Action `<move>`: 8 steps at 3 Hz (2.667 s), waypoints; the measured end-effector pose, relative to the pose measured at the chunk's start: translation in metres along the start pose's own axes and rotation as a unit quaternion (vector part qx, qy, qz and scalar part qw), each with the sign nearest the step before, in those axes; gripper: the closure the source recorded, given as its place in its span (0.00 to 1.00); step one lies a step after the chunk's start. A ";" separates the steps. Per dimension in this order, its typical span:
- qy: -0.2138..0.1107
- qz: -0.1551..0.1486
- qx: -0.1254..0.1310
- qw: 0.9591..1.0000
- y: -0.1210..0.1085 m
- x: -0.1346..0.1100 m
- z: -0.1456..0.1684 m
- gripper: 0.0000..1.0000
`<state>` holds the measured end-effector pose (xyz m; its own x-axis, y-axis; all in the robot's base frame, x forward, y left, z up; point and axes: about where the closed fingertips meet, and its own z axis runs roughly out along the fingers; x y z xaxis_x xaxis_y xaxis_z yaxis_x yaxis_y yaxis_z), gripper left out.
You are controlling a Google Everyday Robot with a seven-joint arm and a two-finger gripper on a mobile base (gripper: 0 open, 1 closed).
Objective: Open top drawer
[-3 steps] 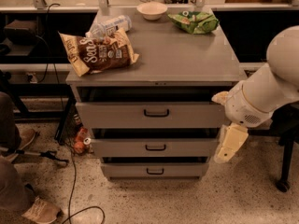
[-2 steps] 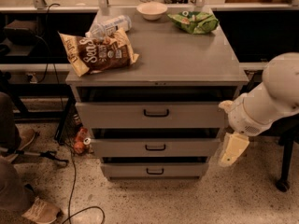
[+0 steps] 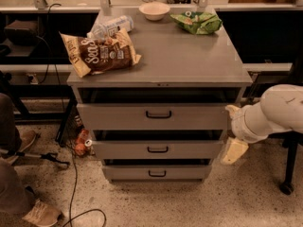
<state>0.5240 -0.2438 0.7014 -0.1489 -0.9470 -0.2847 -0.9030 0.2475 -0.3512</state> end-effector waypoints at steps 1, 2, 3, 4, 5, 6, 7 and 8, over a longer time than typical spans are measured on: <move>-0.017 -0.027 0.026 0.999 -0.023 -0.010 0.024 0.00; -0.034 -0.051 0.030 0.998 -0.041 -0.023 0.048 0.00; -0.046 -0.073 0.021 0.996 -0.055 -0.038 0.074 0.00; -0.056 -0.086 0.003 0.995 -0.068 -0.049 0.101 0.00; -0.063 -0.092 -0.011 0.994 -0.077 -0.055 0.113 0.15; -0.063 -0.082 -0.022 0.994 -0.069 -0.050 0.105 0.40; -0.061 -0.062 -0.024 0.996 -0.048 -0.043 0.077 0.62; -0.063 -0.035 -0.027 0.997 -0.010 -0.038 0.032 0.86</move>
Offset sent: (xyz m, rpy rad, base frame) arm 0.0962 0.0353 -0.0349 0.0250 -0.1277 0.1619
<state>0.5519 -0.2038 0.6876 -0.0368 -0.9276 -0.3718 -0.9299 0.1681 -0.3272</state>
